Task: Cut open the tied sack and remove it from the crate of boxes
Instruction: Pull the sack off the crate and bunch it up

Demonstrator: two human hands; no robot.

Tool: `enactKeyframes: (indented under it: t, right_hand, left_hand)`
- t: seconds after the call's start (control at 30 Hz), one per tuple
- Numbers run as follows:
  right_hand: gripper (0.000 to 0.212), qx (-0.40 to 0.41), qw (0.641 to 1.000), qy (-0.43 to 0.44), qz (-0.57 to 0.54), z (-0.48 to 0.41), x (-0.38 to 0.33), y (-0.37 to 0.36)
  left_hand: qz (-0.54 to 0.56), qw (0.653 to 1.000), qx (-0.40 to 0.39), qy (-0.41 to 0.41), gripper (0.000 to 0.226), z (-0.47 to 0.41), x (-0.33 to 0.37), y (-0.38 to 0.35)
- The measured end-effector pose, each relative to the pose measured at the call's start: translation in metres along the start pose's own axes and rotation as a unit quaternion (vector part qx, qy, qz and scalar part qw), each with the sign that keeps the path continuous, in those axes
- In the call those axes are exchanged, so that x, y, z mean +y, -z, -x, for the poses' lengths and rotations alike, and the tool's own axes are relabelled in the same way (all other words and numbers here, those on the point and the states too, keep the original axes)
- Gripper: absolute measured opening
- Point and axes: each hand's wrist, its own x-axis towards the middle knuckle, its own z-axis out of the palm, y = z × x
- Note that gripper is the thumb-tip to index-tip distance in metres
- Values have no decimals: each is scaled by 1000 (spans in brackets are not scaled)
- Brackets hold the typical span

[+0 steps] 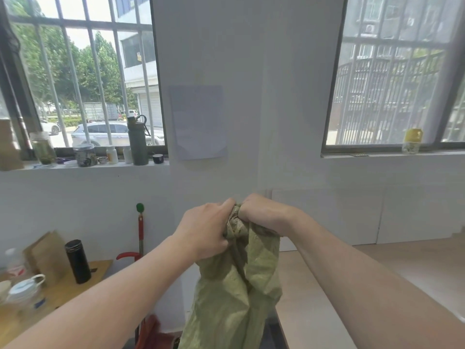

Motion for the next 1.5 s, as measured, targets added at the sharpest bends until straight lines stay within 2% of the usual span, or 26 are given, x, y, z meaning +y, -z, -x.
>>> enactKeyframes:
  t: [0.1,0.17,0.2,0.23,0.3,0.37,0.4,0.47,0.53,0.63,0.7,0.83,1.0,1.03,1.1,1.17,1.27,1.33,1.43,1.5]
  right_hand:
    - [22,4,999,16,32,2,8,0]
    - [21,33,993,47,106,3,12,0]
    - [29,61,982,66,167,4,14,0]
    - [38,93,963,86,236,6,15,0]
    - [52,159,904,145,369,11,15,1]
    - [52,189,841,202,465,17,12,-2]
    - [51,188,821,213,495,19,12,-7]
    - [62,186,810,196,520,17,15,-21]
    - [72,223,810,151,521,11,19,-32]
    - [51,312,810,145,475,-1,28,-33]
    - [50,311,822,155,451,-6,33,-31]
    - [38,298,839,177,419,-5,32,-29]
    - [9,235,883,147,378,-8,25,-27]
    - [3,222,893,126,370,-10,24,-28]
    - [9,210,906,92,355,-14,21,-29]
    - [12,196,915,60,349,-17,19,-30]
    - [13,162,926,23,340,-17,17,-26]
    - [20,139,937,-8,319,-18,15,-22]
    - [16,63,955,-49,285,-19,10,-15]
    - [20,6,959,-42,281,-16,5,-9]
  left_hand:
    - [38,998,-38,17,37,-4,-1,-2]
    - [64,994,-68,48,43,-9,-3,-3]
    - [74,992,-81,61,43,-12,-4,-4]
    - [81,990,-92,73,39,-15,-6,-5]
    - [90,986,-107,95,21,-20,-7,-4]
    - [101,981,-109,125,7,-26,-9,-3]
    - [115,977,-110,142,8,-28,-10,-2]
    - [162,966,-113,164,10,-33,-11,0]
    - [236,950,-120,168,9,-35,-8,6]
    - [353,911,-149,152,14,-30,-2,23]
    - [379,898,-182,130,19,-24,1,32]
    - [376,894,-219,106,18,-17,1,35]
    - [323,921,-207,66,24,-13,-2,30]
    - [310,929,-193,62,24,-11,-2,31]
    - [234,958,-155,53,48,-7,-2,34]
    - [84,989,-121,29,69,-5,2,37]
    - [-103,993,-46,-19,73,0,15,26]
    - [-139,990,4,-11,83,5,26,12]
    - [-160,986,14,44,115,9,31,-6]
    - [-176,982,44,50,102,7,22,-16]
